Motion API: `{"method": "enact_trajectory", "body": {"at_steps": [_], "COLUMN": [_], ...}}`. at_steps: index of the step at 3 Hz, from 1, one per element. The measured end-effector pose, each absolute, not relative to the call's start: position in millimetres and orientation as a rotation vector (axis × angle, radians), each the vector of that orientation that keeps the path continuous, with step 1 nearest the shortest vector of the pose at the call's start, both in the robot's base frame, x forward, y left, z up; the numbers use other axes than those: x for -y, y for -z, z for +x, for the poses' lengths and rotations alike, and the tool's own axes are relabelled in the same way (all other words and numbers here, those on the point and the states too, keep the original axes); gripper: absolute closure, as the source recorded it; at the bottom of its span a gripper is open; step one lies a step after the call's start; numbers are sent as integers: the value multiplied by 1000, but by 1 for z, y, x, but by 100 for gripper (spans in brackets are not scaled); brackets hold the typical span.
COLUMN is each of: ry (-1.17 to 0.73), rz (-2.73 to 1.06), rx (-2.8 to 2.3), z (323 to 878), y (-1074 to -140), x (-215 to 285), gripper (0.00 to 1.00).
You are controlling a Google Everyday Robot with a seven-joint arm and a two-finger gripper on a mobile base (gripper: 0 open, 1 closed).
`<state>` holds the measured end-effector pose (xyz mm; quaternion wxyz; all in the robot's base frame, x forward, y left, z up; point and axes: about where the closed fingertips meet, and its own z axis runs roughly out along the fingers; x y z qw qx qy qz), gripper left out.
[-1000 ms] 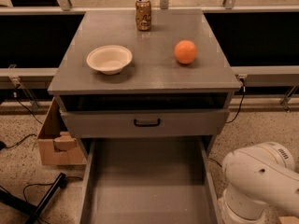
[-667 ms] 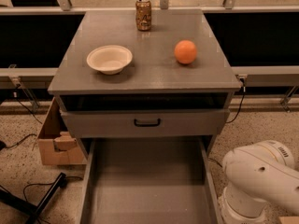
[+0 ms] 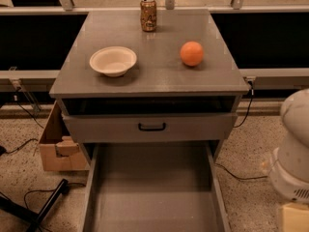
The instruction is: Open middle drawer
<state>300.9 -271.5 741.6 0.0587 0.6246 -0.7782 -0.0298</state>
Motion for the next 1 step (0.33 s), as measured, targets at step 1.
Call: {"method": "enact_trajectory", "body": {"at_steps": [1], "ry": [51], "rz": [1954], "rx": [2329], "z": [311], "y": [-777], "x": [282], "gripper": [0]}}
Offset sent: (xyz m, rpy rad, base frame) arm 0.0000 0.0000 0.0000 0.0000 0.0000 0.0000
